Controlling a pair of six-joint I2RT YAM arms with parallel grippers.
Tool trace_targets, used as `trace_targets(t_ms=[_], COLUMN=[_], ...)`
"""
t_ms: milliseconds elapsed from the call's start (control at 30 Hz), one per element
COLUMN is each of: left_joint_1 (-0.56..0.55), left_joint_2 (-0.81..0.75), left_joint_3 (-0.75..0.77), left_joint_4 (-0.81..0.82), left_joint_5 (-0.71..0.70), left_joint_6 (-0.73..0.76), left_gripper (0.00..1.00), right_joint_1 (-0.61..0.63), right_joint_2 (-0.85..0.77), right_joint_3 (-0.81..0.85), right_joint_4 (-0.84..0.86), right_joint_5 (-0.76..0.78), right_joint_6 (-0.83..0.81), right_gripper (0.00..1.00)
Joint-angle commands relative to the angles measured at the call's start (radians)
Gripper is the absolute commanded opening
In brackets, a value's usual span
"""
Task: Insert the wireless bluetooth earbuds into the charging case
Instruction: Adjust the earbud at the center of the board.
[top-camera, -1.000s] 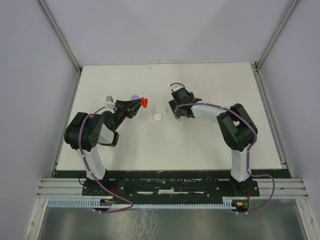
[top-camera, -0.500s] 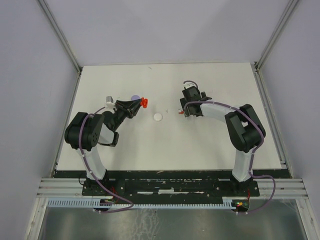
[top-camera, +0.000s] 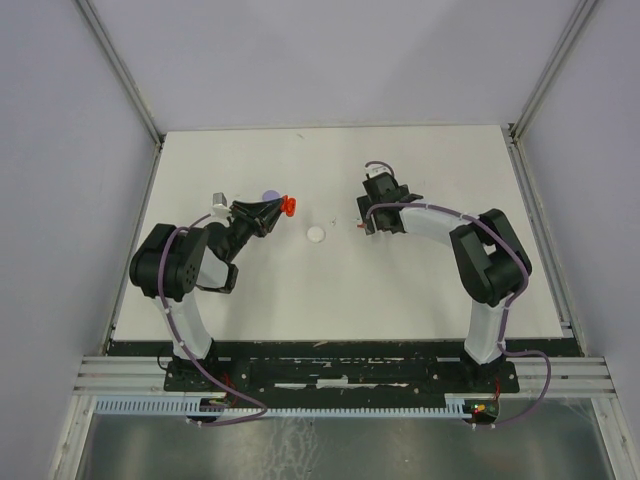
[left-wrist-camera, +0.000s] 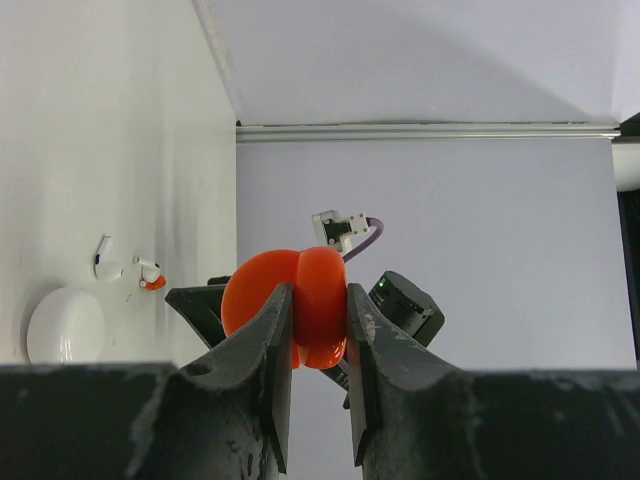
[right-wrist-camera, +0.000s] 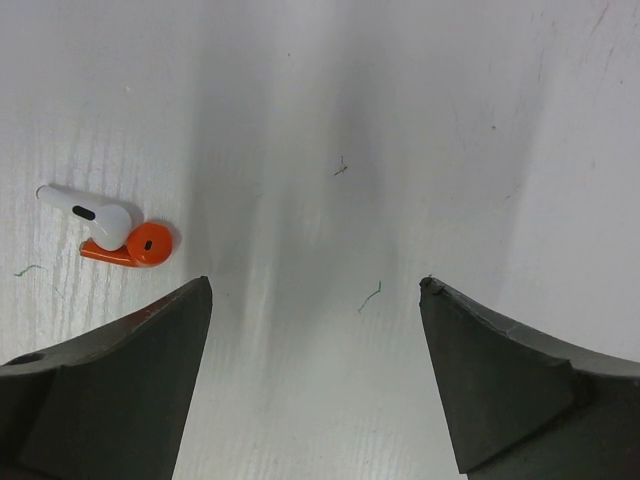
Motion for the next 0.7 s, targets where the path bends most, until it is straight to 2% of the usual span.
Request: trace_targets(t_ms=[0,667], left_joint_1=[0.004,0.004], left_joint_2=[0.003,0.014], left_joint_3=[0.002,0.008], left_joint_4=[0.141,0.147], left_joint_5=[0.019,0.022], left_joint_6=[-0.014,-0.017], left_gripper=[0.03,0.03], right_joint_1=[0.001,0.002], right_joint_2=[0.013,0.09], right_joint_3=[0.06,0.142], right_joint_4=[0.004,-0.003], right_joint_5=[-0.012,-0.062], right_joint_6=[0.015,0.027], right_gripper=[0.93,0.93])
